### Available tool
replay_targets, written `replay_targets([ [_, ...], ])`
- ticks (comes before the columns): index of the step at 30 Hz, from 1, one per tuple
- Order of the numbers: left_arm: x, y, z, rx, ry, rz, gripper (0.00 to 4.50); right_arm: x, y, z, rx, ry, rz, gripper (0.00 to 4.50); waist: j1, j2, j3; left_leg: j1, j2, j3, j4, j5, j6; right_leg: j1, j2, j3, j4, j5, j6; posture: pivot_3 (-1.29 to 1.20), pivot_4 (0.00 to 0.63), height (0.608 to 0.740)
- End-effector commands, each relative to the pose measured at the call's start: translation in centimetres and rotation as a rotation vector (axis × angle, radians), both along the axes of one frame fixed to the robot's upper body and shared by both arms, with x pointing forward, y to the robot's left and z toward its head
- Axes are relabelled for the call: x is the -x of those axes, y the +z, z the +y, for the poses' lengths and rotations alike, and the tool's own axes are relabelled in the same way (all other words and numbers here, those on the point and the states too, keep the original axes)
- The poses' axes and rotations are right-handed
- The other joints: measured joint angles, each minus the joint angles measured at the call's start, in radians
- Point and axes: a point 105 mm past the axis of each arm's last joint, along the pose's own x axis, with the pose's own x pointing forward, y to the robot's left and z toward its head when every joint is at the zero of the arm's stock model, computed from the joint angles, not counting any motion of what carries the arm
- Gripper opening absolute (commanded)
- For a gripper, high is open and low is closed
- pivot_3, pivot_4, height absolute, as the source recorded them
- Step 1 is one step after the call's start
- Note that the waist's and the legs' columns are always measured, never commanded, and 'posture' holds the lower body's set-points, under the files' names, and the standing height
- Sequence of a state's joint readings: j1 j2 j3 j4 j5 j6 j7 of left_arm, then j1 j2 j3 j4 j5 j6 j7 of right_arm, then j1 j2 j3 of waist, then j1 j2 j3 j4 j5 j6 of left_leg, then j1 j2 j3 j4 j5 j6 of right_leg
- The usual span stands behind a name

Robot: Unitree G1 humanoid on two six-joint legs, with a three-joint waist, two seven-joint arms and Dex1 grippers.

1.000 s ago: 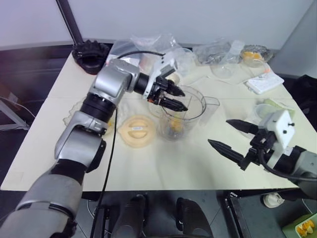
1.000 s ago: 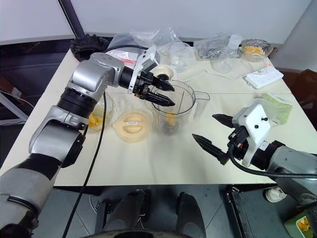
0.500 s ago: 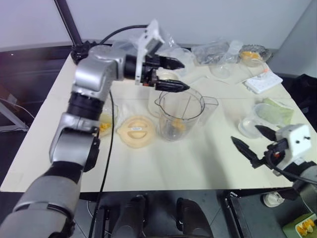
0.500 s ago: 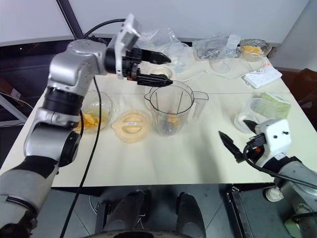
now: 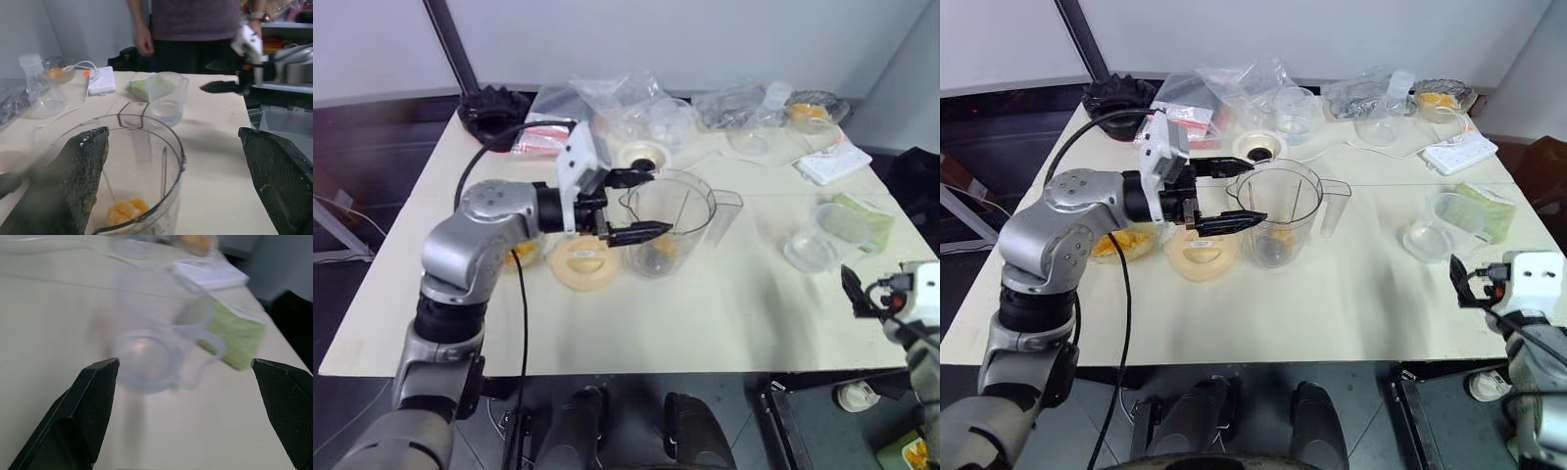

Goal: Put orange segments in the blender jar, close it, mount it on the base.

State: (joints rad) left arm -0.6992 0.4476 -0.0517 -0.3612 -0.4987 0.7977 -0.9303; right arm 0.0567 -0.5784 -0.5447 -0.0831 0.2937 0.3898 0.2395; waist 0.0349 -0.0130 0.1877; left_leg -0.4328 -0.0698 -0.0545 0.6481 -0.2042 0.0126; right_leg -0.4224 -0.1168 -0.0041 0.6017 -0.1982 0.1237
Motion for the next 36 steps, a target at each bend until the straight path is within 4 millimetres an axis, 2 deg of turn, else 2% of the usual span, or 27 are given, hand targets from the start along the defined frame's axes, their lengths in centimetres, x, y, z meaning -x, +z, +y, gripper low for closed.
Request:
replay_targets([
  [1,0.8,0.8,0.1,0.022,0.000,-0.019,4.42,-1.9,0.2,-2.3,0.030,-0.058,-0.004,4.50,-0.002,0.001,0.000,0.000,0.000,0.000,0.000,0.000,0.000,0.000,0.000,0.000,0.000,0.000,0.000,0.00,0.150,0.740],
  [6,0.8,0.9,0.4,0.014,0.028,-0.017,4.42,-3.5,0.2,-3.7,0.052,-0.084,-0.001,4.50,-0.011,0.004,0.001,0.001,0.000,0.001,0.000,0.000,0.000,0.000,0.001,0.001,0.000,0.000,0.000,0.00,0.150,0.740],
  [11,1.9,0.6,0.5,-0.001,0.001,0.008,4.42,-4.3,-0.7,-4.6,0.047,-0.112,0.010,4.50,-0.029,0.004,0.001,0.001,0.000,0.001,-0.001,0.000,0.000,0.002,0.001,0.001,0.000,0.000,0.000,0.00,0.150,0.740],
  [19,1.7,0.6,0.9,0.004,0.031,0.023,4.42,-5.8,-2.0,-4.9,0.033,-0.111,0.020,4.50,-0.044,0.004,0.001,0.013,0.000,0.000,-0.001,0.000,0.000,0.014,0.001,0.001,-0.003,-0.001,0.000,0.00,0.150,0.740],
  [28,1.2,0.2,1.2,-0.008,0.060,0.029,4.42,-8.3,-1.2,-4.4,0.027,-0.095,-0.009,4.50,-0.052,0.005,0.001,0.013,0.000,0.000,-0.003,0.000,0.000,0.014,0.001,0.001,-0.003,-0.001,0.001,0.00,0.150,0.740],
  [33,1.1,0.1,1.3,-0.015,0.071,0.030,4.42,-9.1,-1.1,-4.1,0.009,-0.081,-0.007,4.50,-0.054,0.005,0.002,0.013,0.000,0.000,-0.003,0.000,0.000,0.015,0.001,0.001,-0.004,-0.001,0.001,0.00,0.150,0.740],
  [36,1.0,0.0,1.5,-0.019,0.080,0.033,4.47,-9.3,-1.2,-4.0,-0.004,-0.075,-0.010,3.72,-0.055,0.005,0.002,0.013,0.000,0.000,-0.003,0.000,0.000,0.015,0.001,0.001,-0.004,-0.001,0.001,0.00,0.150,0.740],
])
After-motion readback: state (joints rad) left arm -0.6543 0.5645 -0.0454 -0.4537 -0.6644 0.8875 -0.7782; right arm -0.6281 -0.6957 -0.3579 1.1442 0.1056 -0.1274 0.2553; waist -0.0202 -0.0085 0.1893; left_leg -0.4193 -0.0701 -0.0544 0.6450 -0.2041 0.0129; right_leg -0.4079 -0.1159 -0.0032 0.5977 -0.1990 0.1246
